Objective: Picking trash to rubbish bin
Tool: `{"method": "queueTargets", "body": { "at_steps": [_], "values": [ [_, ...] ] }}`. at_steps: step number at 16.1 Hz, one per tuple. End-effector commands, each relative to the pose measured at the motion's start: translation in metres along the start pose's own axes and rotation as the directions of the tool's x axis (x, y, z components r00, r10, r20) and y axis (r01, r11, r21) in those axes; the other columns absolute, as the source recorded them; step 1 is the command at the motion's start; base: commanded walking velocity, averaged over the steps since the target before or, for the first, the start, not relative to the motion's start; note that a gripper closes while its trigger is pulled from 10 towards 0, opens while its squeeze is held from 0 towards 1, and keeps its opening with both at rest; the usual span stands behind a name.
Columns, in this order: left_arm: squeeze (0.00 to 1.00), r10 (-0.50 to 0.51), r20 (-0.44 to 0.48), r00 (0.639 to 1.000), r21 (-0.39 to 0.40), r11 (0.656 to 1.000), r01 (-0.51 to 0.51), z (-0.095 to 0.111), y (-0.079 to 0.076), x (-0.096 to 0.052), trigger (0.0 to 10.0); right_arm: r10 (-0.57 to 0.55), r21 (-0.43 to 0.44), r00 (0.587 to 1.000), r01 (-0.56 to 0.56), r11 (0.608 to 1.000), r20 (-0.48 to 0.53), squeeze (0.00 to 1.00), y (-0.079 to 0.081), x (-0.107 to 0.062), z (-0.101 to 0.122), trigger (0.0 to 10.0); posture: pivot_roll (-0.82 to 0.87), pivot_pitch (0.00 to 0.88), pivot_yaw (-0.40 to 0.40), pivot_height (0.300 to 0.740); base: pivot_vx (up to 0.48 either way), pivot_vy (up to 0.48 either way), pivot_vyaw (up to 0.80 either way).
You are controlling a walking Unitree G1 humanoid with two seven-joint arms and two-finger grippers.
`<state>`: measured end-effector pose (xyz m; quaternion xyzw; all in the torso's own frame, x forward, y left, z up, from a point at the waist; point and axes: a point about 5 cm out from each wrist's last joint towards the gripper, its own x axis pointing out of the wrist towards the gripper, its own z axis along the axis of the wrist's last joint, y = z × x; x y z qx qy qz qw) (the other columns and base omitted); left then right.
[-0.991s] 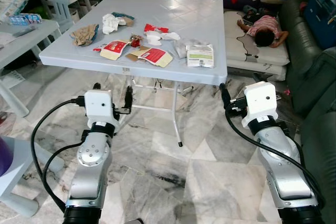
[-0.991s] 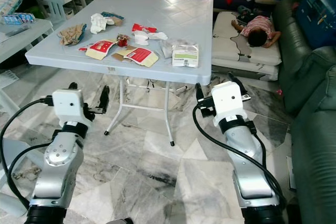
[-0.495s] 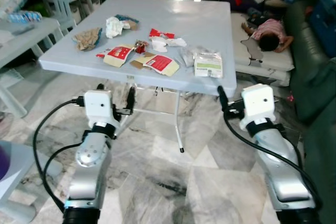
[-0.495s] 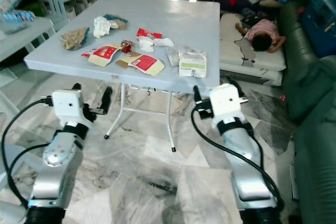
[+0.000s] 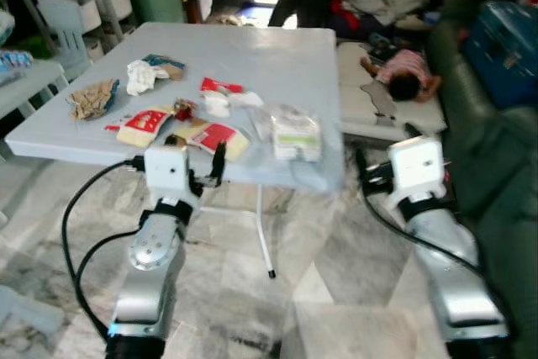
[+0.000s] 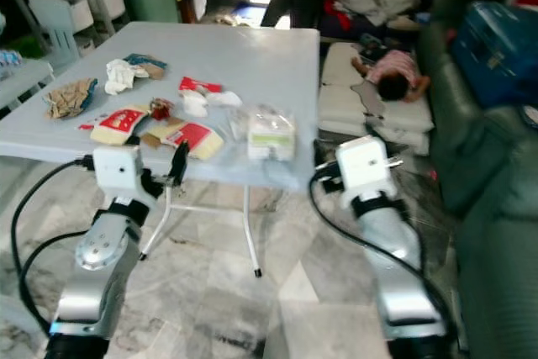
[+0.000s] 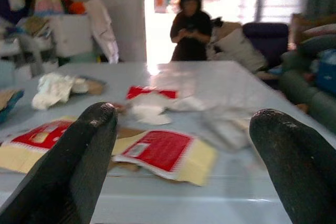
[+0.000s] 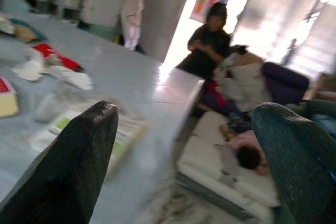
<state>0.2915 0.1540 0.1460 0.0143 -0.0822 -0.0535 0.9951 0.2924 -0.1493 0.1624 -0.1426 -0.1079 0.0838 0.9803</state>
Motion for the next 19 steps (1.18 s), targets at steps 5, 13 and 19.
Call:
{"method": "queueTargets", "body": {
  "at_steps": [5,13,19],
  "values": [
    [0.0,0.013,-0.014,1.0,0.005,1.0,-0.013,-0.001,0.001,0.0,10.0,0.048,0.033,0.999,-0.047,0.998,-0.001,0.0,0.001,-0.002,0.002,10.0,-0.03,0.056,-0.037,0.74,0.443,0.0,0.0],
    [0.0,0.076,-0.043,0.996,0.041,0.996,-0.074,-0.007,0.002,-0.004,10.0,0.113,0.118,0.993,-0.109,0.987,-0.027,0.0,0.009,-0.004,0.001,10.0,-0.03,0.059,-0.038,0.74,0.0,0.0,0.0],
    [0.0,0.089,-0.129,0.988,0.102,0.992,-0.076,-0.02,0.016,-0.041,10.0,0.311,0.323,0.95,-0.283,0.903,-0.038,0.0,0.038,0.003,-0.001,10.0,0.03,0.07,-0.032,0.74,0.0,0.0,0.0]
  ]
}}
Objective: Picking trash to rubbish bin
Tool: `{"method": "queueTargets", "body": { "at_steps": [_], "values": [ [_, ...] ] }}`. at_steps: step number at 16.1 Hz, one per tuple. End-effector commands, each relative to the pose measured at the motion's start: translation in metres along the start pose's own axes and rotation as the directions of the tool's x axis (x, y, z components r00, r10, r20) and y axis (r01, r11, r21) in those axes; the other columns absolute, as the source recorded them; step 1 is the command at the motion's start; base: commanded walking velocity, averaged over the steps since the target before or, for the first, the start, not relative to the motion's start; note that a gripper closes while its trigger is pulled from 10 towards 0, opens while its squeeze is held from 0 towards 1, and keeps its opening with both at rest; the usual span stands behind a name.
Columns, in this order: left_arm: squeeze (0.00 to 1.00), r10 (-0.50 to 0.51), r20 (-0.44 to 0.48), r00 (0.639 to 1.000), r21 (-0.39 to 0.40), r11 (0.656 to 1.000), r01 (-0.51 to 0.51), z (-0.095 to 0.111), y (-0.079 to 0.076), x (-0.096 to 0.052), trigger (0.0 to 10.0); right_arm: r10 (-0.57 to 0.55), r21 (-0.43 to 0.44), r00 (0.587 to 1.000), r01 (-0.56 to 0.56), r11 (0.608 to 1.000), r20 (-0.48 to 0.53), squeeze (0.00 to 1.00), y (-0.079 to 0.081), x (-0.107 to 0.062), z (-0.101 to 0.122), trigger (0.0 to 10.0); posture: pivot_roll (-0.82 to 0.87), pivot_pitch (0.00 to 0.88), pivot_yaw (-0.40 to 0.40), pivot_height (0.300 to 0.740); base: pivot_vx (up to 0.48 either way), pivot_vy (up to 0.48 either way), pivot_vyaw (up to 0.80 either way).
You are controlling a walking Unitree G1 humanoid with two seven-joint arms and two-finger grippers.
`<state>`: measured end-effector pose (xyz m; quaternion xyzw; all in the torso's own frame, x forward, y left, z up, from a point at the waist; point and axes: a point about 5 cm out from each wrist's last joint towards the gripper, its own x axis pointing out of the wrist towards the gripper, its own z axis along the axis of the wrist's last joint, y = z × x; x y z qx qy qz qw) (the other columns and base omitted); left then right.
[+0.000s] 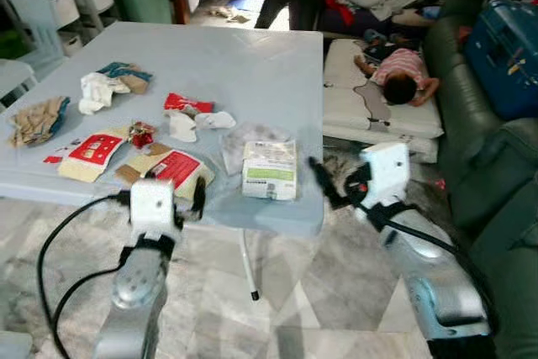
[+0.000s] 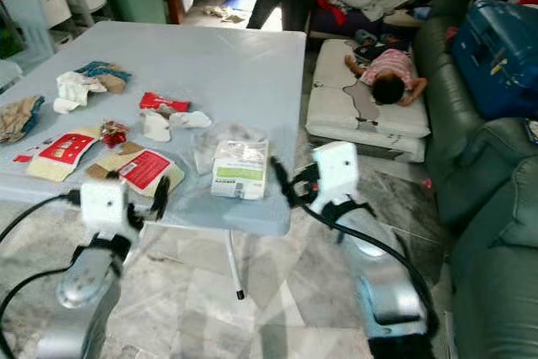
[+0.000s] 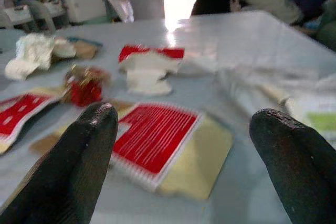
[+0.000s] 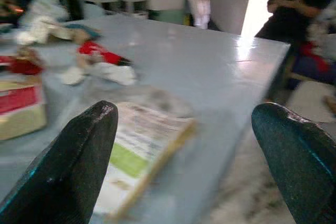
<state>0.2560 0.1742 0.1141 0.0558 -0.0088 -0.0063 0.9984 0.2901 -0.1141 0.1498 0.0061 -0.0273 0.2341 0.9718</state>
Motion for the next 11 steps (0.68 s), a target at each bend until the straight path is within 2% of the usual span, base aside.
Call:
{"method": "queueTargets", "body": {
  "at_steps": [1,2,4,5,6,7,8,9,11],
  "values": [
    [0.0,-0.001,0.012,1.0,0.023,1.0,0.001,0.006,0.003,-0.003,10.0,0.047,0.058,0.999,-0.046,0.997,-0.017,0.0,0.008,0.007,-0.004,10.0,0.04,0.071,-0.029,0.74,0.0,0.0,0.0],
    [0.0,0.0,0.012,1.0,0.03,1.0,0.0,0.007,0.005,-0.005,10.0,0.056,0.076,0.998,-0.054,0.996,-0.019,0.0,0.011,0.01,-0.005,10.0,0.05,0.073,-0.026,0.74,0.0,0.0,0.0],
    [0.0,-0.007,0.005,1.0,0.051,0.999,0.007,0.009,0.009,-0.011,10.0,0.078,0.203,0.996,-0.066,0.977,-0.05,0.0,0.02,0.017,-0.012,10.0,0.08,0.08,-0.019,0.74,0.0,0.0,0.0],
    [0.0,-0.017,-0.019,1.0,0.065,0.998,0.019,0.005,0.013,-0.018,10.0,0.095,0.292,0.988,-0.056,0.955,-0.124,0.0,0.024,0.018,-0.03,10.0,0.07,0.088,-0.014,0.74,0.0,0.0,0.0],
    [0.0,-0.026,-0.038,0.999,0.076,0.997,0.029,0.003,0.016,-0.023,10.0,0.054,0.338,0.981,0.013,0.941,-0.189,0.0,0.019,0.018,-0.047,10.0,0.09,0.094,-0.015,0.74,0.0,0.0,0.0],
    [0.0,-0.024,-0.041,0.999,0.082,0.996,0.027,0.004,0.018,-0.024,10.0,0.026,0.365,0.981,0.046,0.93,-0.191,0.0,0.014,0.02,-0.048,10.0,0.09,0.098,-0.014,0.74,0.0,0.0,0.0],
    [0.0,-0.023,-0.041,0.999,0.083,0.996,0.026,0.005,0.02,-0.025,10.0,0.022,0.366,0.982,0.049,0.929,-0.189,0.0,0.014,0.02,-0.047,10.0,0.1,0.102,-0.012,0.74,0.0,0.0,0.0],
    [0.0,-0.015,-0.04,0.999,0.085,0.996,0.019,0.006,0.021,-0.023,10.0,-0.007,0.289,0.981,0.064,0.955,-0.194,0.0,0.008,0.021,-0.045,10.0,0.1,0.106,-0.012,0.74,0.0,0.0,0.0],
    [0.0,-0.023,-0.043,0.999,0.088,0.996,0.027,0.009,0.02,-0.024,10.0,-0.068,0.196,0.982,0.103,0.975,-0.177,0.0,0.0,0.024,-0.038,10.0,0.1,0.11,-0.007,0.74,0.0,0.0,0.0]
  ]
}}
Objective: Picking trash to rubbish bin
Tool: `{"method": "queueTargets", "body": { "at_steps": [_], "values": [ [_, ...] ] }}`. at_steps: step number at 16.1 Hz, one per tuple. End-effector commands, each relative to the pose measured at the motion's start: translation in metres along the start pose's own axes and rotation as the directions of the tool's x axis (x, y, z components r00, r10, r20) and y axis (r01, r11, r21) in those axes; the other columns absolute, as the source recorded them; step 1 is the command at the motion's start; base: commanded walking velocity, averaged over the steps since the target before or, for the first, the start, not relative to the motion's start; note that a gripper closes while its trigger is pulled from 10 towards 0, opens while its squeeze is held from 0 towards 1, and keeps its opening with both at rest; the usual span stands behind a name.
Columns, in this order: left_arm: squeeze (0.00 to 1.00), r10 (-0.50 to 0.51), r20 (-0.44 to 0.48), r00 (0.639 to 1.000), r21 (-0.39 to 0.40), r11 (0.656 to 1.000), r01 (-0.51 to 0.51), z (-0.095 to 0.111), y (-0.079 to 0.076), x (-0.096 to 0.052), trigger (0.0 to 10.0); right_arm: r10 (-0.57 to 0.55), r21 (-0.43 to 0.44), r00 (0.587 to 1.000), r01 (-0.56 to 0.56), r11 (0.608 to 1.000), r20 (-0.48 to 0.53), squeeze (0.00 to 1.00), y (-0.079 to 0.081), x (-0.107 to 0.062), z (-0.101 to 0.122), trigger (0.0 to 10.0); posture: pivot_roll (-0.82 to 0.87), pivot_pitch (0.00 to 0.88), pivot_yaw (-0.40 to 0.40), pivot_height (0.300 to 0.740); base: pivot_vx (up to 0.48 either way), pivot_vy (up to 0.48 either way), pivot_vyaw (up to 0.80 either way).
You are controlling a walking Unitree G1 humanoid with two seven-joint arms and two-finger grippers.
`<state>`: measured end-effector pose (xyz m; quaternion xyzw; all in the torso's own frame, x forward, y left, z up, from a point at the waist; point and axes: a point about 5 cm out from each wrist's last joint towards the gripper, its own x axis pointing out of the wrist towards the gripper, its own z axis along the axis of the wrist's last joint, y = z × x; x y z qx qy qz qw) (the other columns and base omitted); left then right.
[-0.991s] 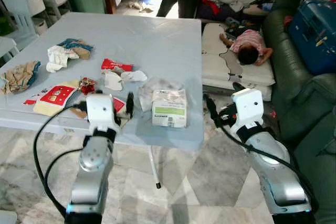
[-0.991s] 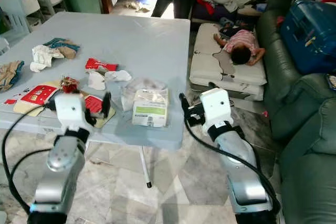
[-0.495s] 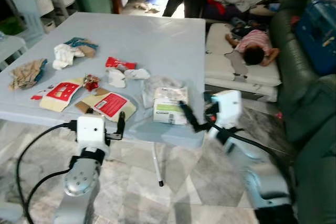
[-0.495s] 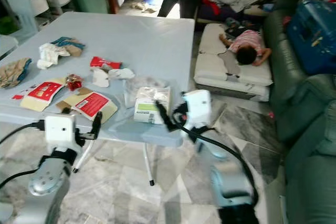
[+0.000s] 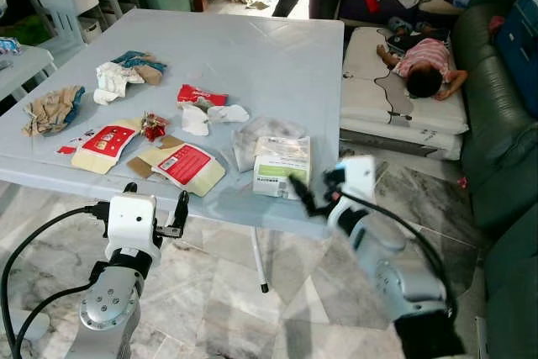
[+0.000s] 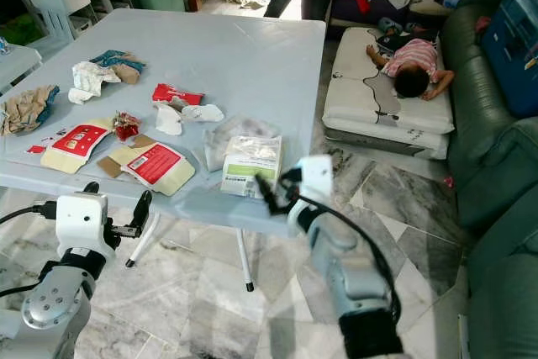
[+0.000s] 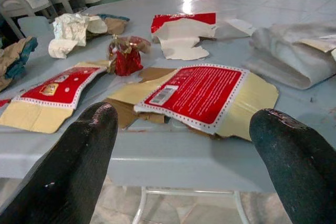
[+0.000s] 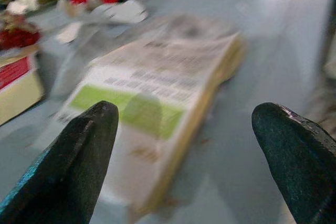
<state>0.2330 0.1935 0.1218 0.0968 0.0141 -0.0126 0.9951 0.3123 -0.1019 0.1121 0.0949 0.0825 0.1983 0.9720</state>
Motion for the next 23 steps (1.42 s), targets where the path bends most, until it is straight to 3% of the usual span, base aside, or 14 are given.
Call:
{"method": "queueTargets", "body": {
  "at_steps": [1,3,6,11,13,14,23],
  "values": [
    [0.0,-0.015,0.002,1.0,0.008,1.0,0.015,0.003,0.0,-0.001,10.0,-0.01,-0.023,1.0,0.011,1.0,0.011,0.0,0.0,0.002,0.003,10.0,0.1,0.112,-0.006,0.74,0.0,0.0,0.0],
    [0.0,-0.019,0.006,1.0,0.007,1.0,0.019,0.006,0.001,0.001,10.0,0.014,0.061,1.0,-0.013,0.998,-0.013,0.0,0.005,0.005,-0.002,10.0,0.1,0.112,-0.003,0.74,0.0,0.0,0.0],
    [0.0,-0.019,0.019,1.0,-0.001,1.0,0.019,0.009,0.0,0.005,10.0,0.072,0.115,0.997,-0.068,0.991,-0.032,0.0,0.015,0.008,-0.007,10.0,0.11,0.112,0.002,0.74,0.0,0.0,0.0],
    [0.0,-0.06,0.035,0.998,-0.032,0.998,0.061,0.014,-0.008,0.014,10.0,0.101,0.1,0.986,-0.088,0.991,-0.13,0.0,0.026,0.018,-0.019,10.0,0.1,0.106,0.002,0.74,0.0,0.0,0.0],
    [0.0,-0.072,0.037,0.997,-0.04,0.997,0.073,0.015,-0.012,0.016,10.0,0.111,0.137,0.98,-0.089,0.987,-0.166,0.0,0.029,0.021,-0.022,10.0,0.09,0.104,0.003,0.74,0.0,0.0,0.0],
    [0.0,-0.075,0.037,0.997,-0.044,0.996,0.076,0.014,-0.013,0.016,10.0,0.121,0.143,0.977,-0.096,0.985,-0.178,0.0,0.03,0.021,-0.023,0.0,0.09,0.102,0.004,0.74,0.0,0.0,0.0],
    [0.0,-0.075,0.032,0.997,-0.064,0.995,0.077,0.013,-0.012,0.02,10.0,0.18,0.227,0.967,-0.137,0.964,-0.18,0.0,0.042,0.028,-0.026,0.0,0.09,0.093,0.003,0.74,0.0,0.0,0.0]
  ]
}}
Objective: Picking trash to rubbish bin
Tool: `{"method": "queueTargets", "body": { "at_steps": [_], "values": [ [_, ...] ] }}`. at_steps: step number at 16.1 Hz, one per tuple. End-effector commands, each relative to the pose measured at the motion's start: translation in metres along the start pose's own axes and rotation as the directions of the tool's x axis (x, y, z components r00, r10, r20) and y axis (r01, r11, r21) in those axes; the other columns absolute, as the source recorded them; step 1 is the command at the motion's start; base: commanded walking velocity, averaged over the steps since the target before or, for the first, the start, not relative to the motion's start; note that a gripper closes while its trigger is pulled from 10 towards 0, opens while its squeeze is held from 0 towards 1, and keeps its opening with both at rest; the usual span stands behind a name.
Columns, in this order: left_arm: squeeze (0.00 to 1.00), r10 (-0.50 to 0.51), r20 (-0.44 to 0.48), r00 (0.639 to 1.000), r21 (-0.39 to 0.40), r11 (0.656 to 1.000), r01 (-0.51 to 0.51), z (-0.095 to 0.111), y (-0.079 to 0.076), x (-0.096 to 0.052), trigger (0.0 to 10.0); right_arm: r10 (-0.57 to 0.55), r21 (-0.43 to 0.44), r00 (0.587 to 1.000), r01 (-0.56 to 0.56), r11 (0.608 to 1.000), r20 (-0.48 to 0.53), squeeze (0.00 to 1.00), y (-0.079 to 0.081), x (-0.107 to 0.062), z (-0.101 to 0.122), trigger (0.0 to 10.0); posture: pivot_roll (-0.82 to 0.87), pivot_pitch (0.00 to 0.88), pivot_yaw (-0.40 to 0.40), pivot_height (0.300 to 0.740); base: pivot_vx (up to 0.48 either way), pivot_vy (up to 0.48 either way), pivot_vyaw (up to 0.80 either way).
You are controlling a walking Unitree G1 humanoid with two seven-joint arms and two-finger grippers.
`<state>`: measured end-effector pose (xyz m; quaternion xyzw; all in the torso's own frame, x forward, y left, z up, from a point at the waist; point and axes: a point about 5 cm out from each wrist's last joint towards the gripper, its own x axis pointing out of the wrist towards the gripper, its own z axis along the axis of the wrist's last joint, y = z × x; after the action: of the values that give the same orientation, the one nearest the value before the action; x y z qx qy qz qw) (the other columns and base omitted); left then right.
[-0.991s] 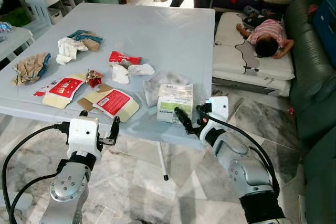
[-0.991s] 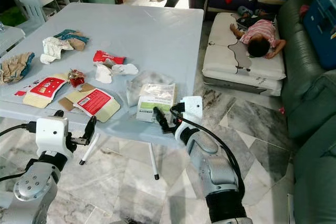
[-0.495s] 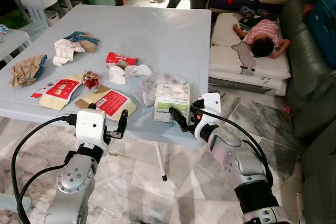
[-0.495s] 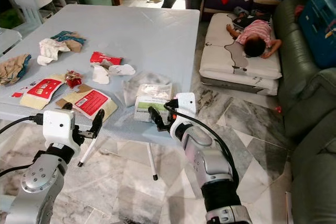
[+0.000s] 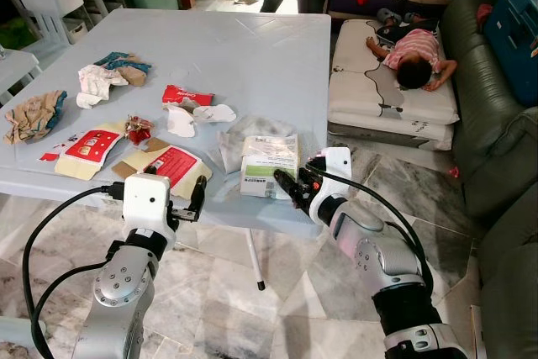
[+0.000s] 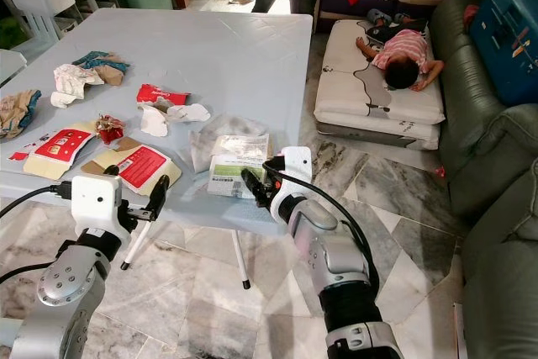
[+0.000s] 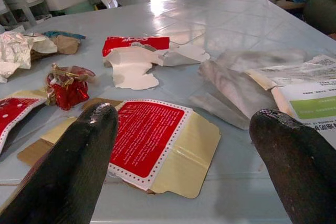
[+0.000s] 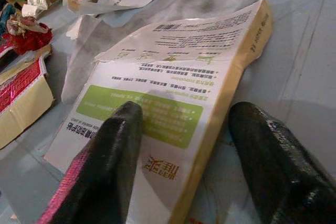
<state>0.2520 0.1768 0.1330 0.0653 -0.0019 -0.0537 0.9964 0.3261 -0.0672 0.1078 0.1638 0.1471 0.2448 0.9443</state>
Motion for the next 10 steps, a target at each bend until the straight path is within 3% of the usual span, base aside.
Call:
{"method": "queueTargets", "body": {
  "at_steps": [1,6,10],
  "values": [
    [0.0,0.003,-0.011,1.0,-0.004,1.0,-0.003,-0.0016,0.0008,0.0011,10.0,0.064,0.069,0.994,-0.058,0.996,-0.086,0.0,0.0132,0.0051,-0.0205,0.0,0.09,0.092,0.002,0.74,0.0,0.0,0.0],
    [0.0,0.026,-0.018,1.0,-0.006,1.0,-0.026,-0.0036,0.0056,0.0013,10.0,0.074,0.239,0.996,-0.06,0.969,-0.051,0.0,0.0122,0.0051,-0.021,0.0,0.1,0.087,-0.002,0.74,0.0,0.0,0.0],
    [0.0,0.037,-0.024,0.999,-0.02,0.999,-0.038,-0.0047,0.0062,0.0021,10.0,0.11,0.256,0.992,-0.092,0.962,-0.058,0.0,0.014,0.0049,-0.0217,0.0,0.09,0.09,-0.007,0.74,0.0,0.0,0.0]
  ]
}}
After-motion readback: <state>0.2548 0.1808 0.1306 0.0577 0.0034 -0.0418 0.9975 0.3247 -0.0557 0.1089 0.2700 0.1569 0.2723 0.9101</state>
